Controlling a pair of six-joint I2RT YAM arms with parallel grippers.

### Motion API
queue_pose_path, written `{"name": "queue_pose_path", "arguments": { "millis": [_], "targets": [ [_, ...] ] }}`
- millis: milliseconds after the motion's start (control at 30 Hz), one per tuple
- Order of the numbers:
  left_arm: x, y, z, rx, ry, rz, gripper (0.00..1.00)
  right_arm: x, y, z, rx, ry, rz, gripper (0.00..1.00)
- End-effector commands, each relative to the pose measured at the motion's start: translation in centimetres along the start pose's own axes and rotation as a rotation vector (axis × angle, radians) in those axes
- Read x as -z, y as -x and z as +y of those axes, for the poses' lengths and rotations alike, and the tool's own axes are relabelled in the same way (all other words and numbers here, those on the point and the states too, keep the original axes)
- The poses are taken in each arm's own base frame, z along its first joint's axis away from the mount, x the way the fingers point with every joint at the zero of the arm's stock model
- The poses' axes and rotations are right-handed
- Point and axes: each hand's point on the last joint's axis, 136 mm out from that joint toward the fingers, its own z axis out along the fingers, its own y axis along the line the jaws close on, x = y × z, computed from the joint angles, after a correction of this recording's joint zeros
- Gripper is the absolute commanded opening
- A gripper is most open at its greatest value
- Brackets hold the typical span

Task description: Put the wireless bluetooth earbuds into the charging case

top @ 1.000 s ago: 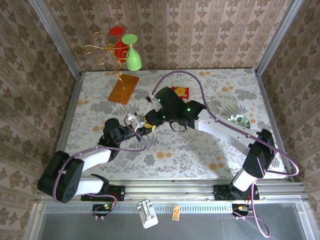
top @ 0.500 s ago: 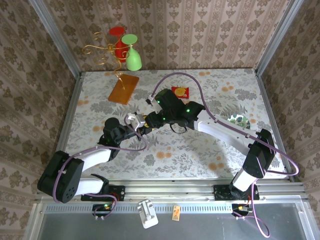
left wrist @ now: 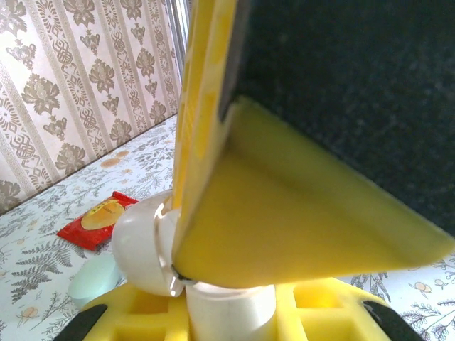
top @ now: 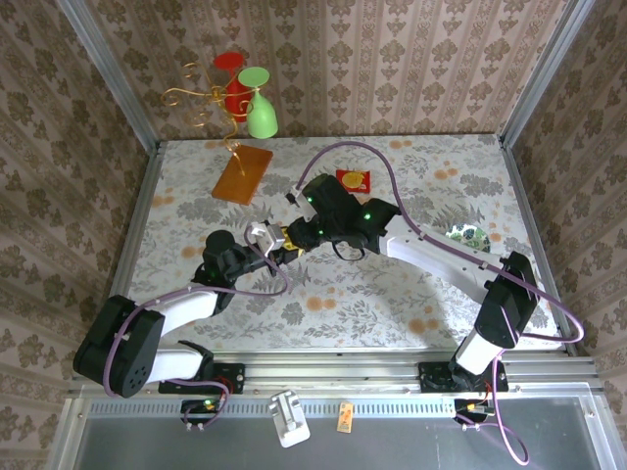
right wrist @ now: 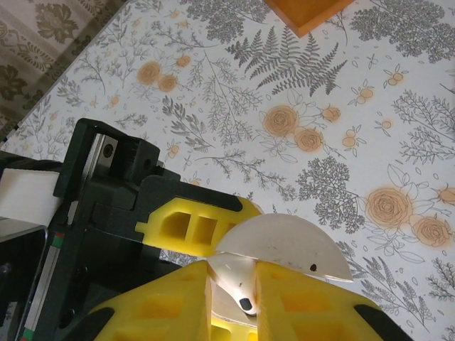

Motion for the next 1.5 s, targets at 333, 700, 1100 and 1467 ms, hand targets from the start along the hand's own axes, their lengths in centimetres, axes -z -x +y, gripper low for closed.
{"name": "queue_pose_path", "arguments": {
  "millis": [333, 700, 1100, 1467],
  "targets": [
    [0.2, 4.0, 0.7, 0.014, 0.01, -0.133, 0.09, 1.0, 0.3, -0.2, -0.031, 0.054, -0.143, 0.2],
    [0.1, 5.7, 1.3, 0.101, 0.011, -0.192, 0.09, 1.1, 0.4, 0.7, -0.014, 0.162, -0.203, 0.17],
    [1.1, 7.5, 0.6, 0.106, -0.08, -0.25, 0.09, 2.3, -0.5, 1.7, 0.059, 0.302, -0.196, 0.17],
    [1.4, 8.6, -1.1, 0.103, -0.185, -0.255, 0.09, 2.5, -1.2, 3.0, 0.133, 0.401, -0.144, 0.18]
  ]
}}
